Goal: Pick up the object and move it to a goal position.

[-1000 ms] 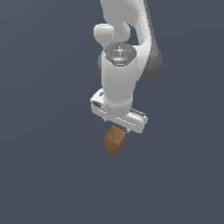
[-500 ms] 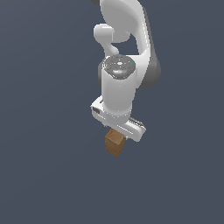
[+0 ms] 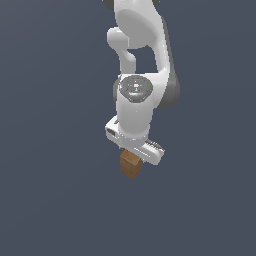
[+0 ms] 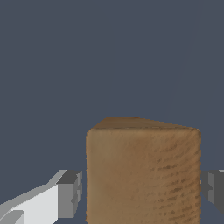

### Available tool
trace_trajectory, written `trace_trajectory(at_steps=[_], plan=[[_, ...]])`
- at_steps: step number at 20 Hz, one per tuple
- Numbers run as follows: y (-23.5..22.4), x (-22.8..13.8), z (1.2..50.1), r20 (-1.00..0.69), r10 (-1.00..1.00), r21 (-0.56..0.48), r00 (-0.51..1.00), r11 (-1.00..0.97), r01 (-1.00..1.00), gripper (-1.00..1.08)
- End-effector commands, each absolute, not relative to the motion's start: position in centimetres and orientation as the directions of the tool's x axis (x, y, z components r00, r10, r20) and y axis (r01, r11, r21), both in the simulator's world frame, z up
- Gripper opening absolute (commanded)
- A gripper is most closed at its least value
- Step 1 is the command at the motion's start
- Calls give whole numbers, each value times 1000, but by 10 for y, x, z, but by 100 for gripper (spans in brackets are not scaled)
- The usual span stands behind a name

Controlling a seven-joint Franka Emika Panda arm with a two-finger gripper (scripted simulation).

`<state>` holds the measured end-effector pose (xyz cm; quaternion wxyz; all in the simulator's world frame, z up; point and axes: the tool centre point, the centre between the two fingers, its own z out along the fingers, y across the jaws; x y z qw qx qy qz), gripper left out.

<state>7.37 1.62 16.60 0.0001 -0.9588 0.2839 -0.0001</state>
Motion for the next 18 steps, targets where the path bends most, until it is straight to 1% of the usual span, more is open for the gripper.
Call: trace_trajectory(at_steps=[1, 5, 9, 10, 18], plan=[[16, 73, 153, 0, -546, 0, 838, -838, -546, 100], [16, 74, 143, 0, -546, 0, 838, -838, -546, 100], [16, 75, 143, 0, -546, 0, 838, -838, -546, 100], [16, 75, 143, 0, -546, 0, 838, -838, -546, -100], [16, 75, 143, 0, -546, 0, 838, -838, -546, -100]])
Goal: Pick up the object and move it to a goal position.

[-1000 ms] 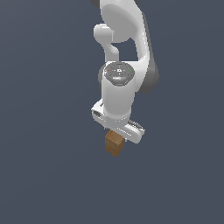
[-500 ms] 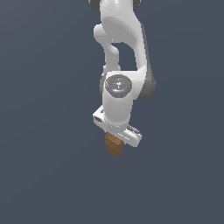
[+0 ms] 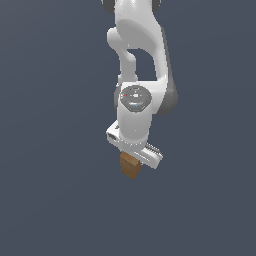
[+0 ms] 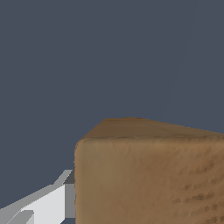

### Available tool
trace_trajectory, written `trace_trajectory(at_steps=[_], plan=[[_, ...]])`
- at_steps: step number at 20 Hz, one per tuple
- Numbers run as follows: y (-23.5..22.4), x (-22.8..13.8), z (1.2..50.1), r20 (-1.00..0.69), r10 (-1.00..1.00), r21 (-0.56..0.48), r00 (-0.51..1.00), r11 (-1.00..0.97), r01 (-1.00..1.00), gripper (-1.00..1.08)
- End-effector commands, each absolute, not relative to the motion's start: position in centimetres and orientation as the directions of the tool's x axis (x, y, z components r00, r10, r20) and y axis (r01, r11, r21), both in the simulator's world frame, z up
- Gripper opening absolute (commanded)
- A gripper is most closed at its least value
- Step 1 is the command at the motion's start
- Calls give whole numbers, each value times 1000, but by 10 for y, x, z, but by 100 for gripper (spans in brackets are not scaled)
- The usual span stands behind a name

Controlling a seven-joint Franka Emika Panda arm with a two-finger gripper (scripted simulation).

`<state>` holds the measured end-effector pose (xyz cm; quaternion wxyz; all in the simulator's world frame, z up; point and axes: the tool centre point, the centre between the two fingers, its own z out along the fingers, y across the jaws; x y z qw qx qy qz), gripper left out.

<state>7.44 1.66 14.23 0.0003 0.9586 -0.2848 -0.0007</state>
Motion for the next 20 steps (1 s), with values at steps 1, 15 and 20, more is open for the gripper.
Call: trace_trajectory(at_steps=[1, 15, 20], plan=[[16, 75, 143, 0, -546, 0, 838, -838, -546, -100], [25, 82, 196, -1, -546, 1, 838, -838, -546, -100], [31, 89, 240, 0, -546, 1, 837, -837, -546, -100]])
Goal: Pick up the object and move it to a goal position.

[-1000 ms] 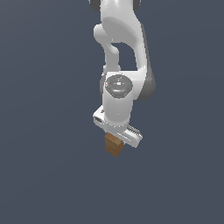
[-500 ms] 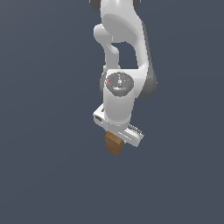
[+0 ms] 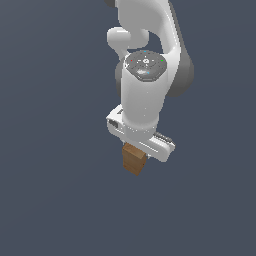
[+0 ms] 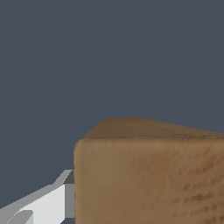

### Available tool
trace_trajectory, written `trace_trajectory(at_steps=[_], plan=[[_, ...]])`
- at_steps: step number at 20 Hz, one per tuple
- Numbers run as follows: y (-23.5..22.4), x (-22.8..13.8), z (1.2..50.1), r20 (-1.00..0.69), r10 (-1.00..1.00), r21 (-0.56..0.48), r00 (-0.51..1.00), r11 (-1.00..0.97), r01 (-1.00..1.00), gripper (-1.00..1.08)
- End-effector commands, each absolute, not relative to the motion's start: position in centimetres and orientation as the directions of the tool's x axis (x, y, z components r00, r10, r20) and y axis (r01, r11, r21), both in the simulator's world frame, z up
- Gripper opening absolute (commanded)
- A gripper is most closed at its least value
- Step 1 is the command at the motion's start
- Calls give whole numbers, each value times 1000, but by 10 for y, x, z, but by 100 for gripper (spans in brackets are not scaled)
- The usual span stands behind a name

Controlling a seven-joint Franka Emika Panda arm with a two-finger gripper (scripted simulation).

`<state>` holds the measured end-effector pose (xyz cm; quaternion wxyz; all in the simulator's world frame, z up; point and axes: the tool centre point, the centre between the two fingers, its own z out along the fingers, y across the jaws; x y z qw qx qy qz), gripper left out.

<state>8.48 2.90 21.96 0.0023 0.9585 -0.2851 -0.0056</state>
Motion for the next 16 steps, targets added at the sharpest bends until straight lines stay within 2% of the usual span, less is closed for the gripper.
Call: trace_trajectory(at_steps=[1, 8, 16], plan=[[33, 90, 249, 0, -546, 1, 837, -837, -546, -100], [41, 100, 303, 0, -547, 1, 837, -837, -547, -100], [46, 107, 332, 0, -546, 0, 838, -838, -546, -100]])
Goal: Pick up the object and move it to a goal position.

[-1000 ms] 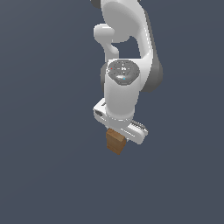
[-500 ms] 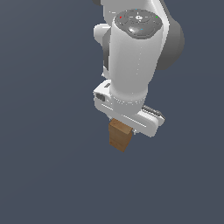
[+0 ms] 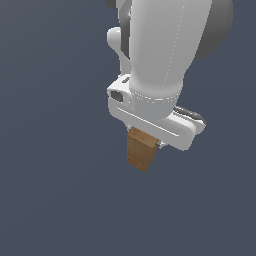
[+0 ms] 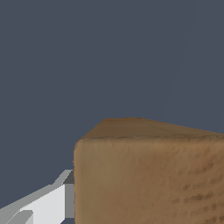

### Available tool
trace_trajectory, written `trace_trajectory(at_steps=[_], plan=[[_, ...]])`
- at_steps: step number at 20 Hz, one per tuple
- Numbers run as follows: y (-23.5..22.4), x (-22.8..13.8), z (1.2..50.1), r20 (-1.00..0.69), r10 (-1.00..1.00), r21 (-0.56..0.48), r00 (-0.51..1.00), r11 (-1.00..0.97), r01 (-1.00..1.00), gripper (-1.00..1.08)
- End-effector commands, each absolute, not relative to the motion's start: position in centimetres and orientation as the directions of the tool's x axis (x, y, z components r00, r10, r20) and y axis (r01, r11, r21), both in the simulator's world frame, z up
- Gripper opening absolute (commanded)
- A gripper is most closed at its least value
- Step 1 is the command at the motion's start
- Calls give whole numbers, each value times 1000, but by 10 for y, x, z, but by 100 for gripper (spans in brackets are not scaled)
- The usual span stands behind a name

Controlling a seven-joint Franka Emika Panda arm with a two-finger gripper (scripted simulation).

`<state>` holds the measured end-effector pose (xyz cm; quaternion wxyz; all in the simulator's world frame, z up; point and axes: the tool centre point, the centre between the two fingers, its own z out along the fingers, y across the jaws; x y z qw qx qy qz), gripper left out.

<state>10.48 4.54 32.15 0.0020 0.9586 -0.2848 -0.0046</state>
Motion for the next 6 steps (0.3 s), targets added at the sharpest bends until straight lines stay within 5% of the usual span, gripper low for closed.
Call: trace_trajectory(at_steps=[1, 6], plan=[[46, 107, 333, 0, -546, 0, 838, -838, -546, -100], [47, 108, 336, 0, -546, 0, 838, -838, -546, -100]])
